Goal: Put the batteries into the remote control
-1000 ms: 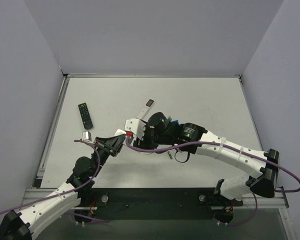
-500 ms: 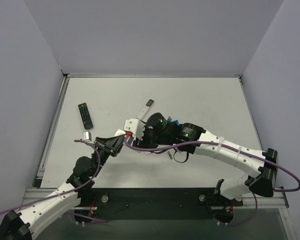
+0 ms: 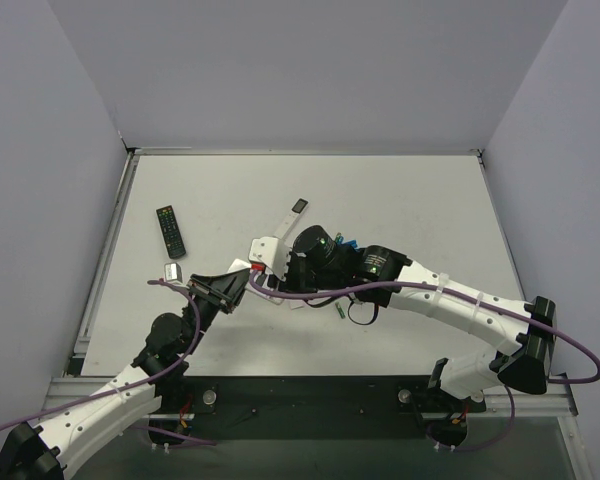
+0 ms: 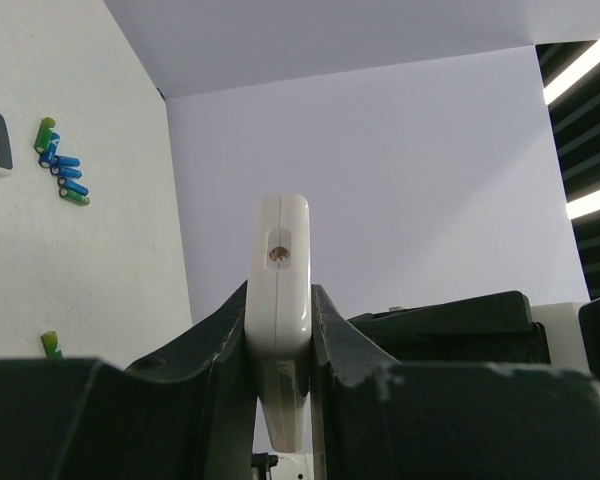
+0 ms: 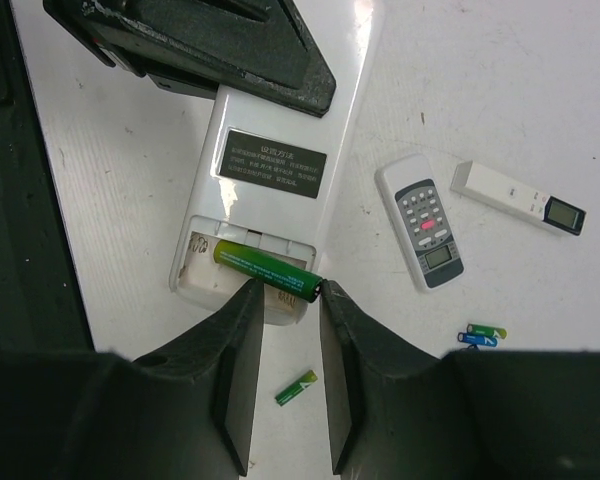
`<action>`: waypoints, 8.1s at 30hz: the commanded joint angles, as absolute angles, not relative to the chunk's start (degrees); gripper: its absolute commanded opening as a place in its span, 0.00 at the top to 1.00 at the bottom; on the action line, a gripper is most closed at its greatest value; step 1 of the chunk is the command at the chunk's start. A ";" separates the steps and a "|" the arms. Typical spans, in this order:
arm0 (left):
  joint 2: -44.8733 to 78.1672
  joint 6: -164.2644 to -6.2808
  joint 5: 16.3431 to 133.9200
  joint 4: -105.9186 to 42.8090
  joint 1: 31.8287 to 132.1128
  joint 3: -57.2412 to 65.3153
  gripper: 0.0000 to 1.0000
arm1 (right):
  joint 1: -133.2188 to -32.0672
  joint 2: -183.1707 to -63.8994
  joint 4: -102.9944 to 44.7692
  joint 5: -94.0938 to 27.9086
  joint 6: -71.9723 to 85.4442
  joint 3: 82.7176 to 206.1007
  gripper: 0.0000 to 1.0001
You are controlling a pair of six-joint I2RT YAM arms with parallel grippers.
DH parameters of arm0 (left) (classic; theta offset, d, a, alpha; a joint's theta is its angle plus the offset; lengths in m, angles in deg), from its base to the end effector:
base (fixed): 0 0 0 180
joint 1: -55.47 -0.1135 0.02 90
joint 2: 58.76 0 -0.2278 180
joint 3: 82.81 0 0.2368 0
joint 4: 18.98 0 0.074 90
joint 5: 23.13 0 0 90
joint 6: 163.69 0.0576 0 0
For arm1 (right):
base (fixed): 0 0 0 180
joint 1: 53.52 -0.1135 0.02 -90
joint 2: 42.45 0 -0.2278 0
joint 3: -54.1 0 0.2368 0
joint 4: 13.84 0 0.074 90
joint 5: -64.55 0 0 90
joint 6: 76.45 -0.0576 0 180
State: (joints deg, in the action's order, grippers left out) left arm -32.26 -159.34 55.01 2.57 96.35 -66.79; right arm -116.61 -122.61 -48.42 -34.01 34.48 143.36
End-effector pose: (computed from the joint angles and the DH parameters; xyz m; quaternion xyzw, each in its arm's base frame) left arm 0.1415 -0.1068 0.1971 -0.3145 0.5542 -0.6563 0.4041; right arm 0.1431 0.3009 0.3191 -0.5940 0.5999 0.2503 0.4740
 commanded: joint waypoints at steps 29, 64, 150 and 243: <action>-34.85 -159.29 54.13 10.91 96.60 -75.07 1.00 | -118.12 -125.60 -49.44 -37.32 30.95 144.19 0.98; -35.64 -160.35 52.81 3.43 96.60 -76.48 1.00 | -117.06 -123.75 -49.44 -25.01 -0.58 151.83 0.71; -22.57 -121.70 40.07 0.00 96.25 -72.10 1.00 | -100.28 -119.80 -33.89 -37.66 -12.63 124.33 0.75; -37.14 -129.15 40.59 -10.99 106.89 -66.64 1.00 | -96.58 -139.04 -53.83 -33.54 -7.63 123.97 0.80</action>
State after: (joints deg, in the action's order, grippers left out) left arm -37.57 -127.38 40.52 -18.70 106.76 -65.72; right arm -96.30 -138.18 -53.14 -32.76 -7.77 123.65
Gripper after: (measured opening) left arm 0.303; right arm 0.230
